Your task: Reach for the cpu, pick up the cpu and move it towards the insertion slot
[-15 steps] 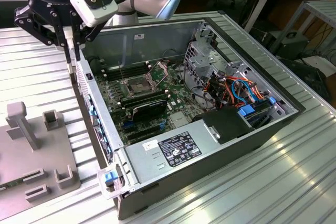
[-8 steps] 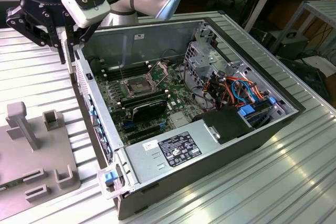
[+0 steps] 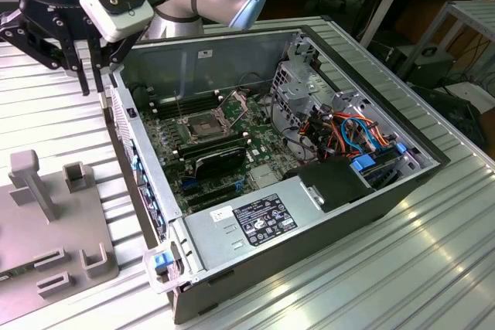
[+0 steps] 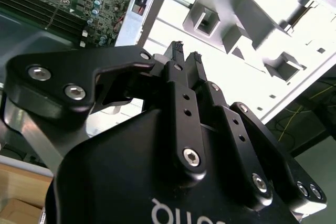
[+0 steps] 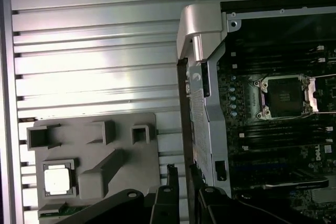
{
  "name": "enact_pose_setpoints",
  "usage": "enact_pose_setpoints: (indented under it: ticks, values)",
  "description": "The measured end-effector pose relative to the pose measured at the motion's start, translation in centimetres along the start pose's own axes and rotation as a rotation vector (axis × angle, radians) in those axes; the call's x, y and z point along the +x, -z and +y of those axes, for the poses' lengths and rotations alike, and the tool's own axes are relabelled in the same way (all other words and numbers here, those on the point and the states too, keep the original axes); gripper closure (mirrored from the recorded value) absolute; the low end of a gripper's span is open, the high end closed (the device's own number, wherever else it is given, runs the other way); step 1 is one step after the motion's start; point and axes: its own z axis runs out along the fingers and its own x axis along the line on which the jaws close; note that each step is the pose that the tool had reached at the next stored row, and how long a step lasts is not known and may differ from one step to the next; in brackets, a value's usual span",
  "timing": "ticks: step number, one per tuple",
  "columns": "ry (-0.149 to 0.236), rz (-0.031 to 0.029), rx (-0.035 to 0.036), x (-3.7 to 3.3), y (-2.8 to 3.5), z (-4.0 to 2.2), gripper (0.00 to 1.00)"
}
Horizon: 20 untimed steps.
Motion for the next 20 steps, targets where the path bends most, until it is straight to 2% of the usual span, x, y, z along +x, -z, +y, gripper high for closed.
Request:
enact_pose_setpoints:
  ticks: [14, 20]
  values:
    - [0.0, 0.0, 0.0, 1.84, 0.04, -0.14, 0.77]
    - [0.0, 0.0, 0.0, 3.08, 0.06, -0.23, 0.77]
